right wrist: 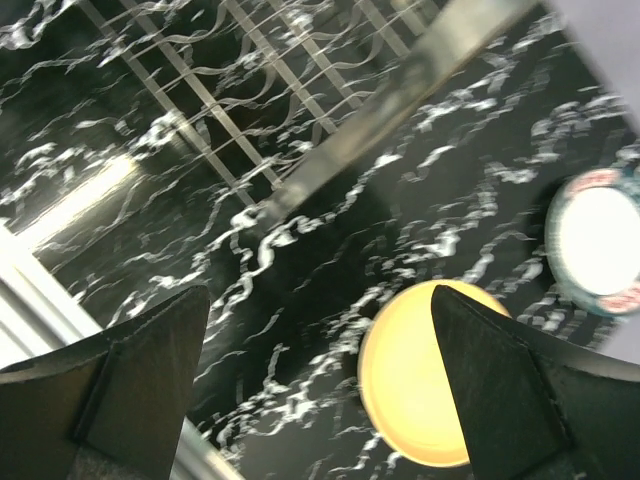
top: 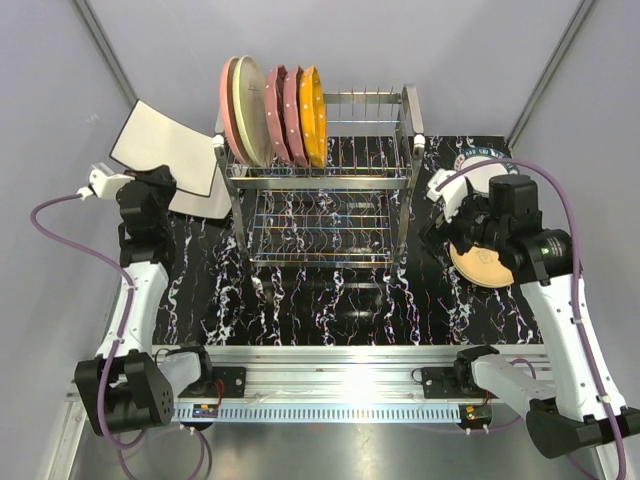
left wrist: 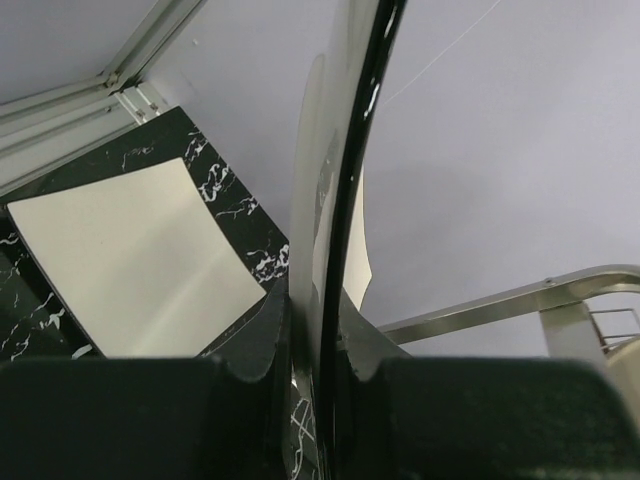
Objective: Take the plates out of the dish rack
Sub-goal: Place the plate on the table
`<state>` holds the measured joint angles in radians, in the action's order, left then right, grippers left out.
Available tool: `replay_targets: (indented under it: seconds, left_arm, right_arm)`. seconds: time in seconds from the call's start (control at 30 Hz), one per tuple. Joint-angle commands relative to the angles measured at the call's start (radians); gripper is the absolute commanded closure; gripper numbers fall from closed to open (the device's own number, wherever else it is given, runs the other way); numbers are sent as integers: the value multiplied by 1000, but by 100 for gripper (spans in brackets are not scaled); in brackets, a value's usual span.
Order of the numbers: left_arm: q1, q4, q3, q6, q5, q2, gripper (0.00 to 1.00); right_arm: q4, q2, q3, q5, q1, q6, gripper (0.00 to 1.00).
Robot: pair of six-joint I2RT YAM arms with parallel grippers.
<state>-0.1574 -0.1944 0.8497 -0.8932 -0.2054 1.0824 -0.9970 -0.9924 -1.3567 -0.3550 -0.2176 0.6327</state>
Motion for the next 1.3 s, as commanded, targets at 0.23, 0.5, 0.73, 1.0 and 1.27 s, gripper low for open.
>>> replay_targets:
  seconds: [0.23, 0.5, 0.73, 1.0, 1.27]
  left_arm:
    - [-31, -485, -72, -95, 43, 36, 100]
    - [-93, -635, -109, -176, 150, 155, 100]
    - [-129, -738, -75, -205, 271, 333, 100]
    - [-139, -792, -11, -197, 319, 526, 100]
    - [-139, -849, 26, -234, 325, 651, 100]
  right_arm:
    - [93, 51, 183, -194, 9, -36, 0]
    - [265, 58, 323, -199, 7, -117, 0]
    - [304, 43, 378, -228, 14, -130, 0]
    - [288, 44, 398, -245, 46, -114, 0]
    - [276, 29, 404, -251, 58, -103, 0]
